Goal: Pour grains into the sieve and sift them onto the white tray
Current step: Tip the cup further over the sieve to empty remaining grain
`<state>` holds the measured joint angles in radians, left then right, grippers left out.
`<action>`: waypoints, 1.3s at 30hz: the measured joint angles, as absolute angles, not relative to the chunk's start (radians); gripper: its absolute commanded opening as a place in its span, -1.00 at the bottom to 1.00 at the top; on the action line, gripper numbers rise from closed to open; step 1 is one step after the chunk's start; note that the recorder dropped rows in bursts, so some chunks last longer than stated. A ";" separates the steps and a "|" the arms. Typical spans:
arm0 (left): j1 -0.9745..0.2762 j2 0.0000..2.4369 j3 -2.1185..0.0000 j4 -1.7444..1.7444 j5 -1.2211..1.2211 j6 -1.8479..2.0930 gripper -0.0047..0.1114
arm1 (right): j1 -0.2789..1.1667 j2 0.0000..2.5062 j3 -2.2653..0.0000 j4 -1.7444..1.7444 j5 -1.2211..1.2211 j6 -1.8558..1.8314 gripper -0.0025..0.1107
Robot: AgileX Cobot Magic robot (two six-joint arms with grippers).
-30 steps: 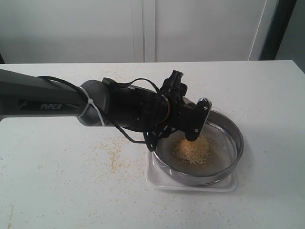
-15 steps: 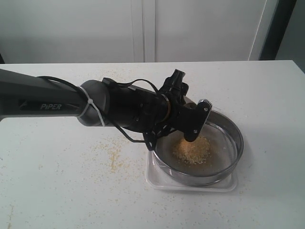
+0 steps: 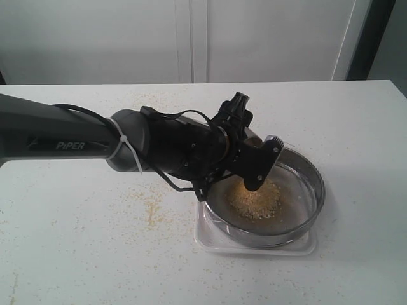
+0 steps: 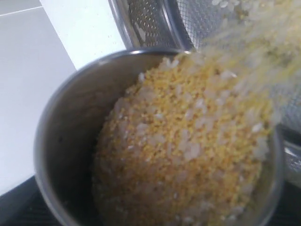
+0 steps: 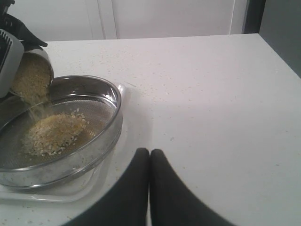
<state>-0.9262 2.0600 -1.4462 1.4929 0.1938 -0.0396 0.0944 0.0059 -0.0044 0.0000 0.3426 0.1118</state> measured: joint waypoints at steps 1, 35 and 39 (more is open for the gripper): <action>-0.934 2.060 -1.446 1.504 0.198 -0.040 -0.92 | 0.094 0.006 -0.004 0.000 0.343 0.112 -0.96; -0.971 2.060 -1.448 1.648 0.309 -0.040 -0.92 | 0.094 0.006 -0.004 0.000 0.343 0.112 -0.96; -0.978 2.060 -1.448 1.667 0.323 -0.040 -0.92 | 0.094 0.006 -0.004 0.000 0.343 0.112 -0.96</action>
<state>-0.9783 2.0600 -1.4484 1.6671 0.3229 -0.0396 0.0944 0.0059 -0.0044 0.0000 0.3426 0.1118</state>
